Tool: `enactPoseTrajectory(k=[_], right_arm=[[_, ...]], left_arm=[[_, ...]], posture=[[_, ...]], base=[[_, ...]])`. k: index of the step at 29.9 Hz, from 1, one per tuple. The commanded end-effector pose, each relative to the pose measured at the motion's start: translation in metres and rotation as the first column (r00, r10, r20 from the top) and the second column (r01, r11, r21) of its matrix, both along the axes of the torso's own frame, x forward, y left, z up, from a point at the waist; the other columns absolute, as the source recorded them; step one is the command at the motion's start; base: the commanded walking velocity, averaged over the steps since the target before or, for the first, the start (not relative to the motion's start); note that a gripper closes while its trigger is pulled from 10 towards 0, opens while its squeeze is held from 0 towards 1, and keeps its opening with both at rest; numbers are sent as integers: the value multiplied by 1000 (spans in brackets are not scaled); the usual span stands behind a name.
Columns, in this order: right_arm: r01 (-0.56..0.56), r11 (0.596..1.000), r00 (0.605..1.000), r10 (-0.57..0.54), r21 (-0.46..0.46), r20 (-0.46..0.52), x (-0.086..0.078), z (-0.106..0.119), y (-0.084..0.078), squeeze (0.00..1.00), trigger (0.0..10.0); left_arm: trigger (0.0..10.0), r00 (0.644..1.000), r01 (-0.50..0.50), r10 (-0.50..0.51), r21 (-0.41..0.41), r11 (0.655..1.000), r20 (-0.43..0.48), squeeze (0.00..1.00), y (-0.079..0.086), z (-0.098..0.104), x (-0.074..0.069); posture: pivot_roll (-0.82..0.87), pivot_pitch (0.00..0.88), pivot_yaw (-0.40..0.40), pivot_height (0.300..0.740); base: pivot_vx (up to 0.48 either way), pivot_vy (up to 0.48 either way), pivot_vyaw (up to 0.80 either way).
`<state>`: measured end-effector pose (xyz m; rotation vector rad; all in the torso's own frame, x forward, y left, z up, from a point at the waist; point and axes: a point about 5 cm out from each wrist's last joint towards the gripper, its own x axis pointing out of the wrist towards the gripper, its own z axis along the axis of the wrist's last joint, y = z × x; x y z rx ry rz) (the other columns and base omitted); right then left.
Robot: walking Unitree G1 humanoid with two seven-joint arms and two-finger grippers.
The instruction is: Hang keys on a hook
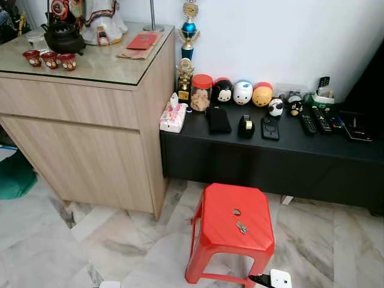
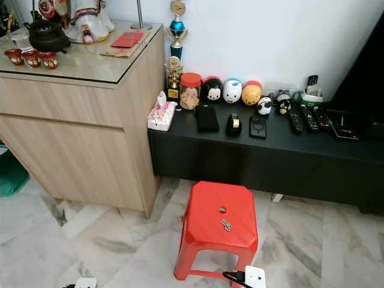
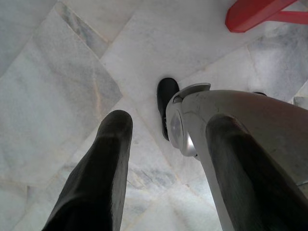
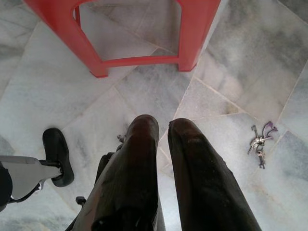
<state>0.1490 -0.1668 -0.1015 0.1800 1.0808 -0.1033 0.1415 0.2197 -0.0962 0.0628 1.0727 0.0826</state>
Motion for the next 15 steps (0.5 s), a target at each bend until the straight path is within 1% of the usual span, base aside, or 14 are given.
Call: enactPoseTrajectory(k=[1,15], right_arm=[[-4,1000,1000,4,-15,-11,-1,0,-2,0,10000],[-4,1000,1000,4,-15,-11,-1,0,-2,0,10000]], left_arm=[[10000,1000,-8,8,-7,1000,-11,0,1,-1,-4],[10000,1000,-8,8,-7,1000,-11,0,1,-1,-4]], posture=[[72,0,-76,740],[72,0,-76,740]], base=[[0,0,0],[0,0,0]])
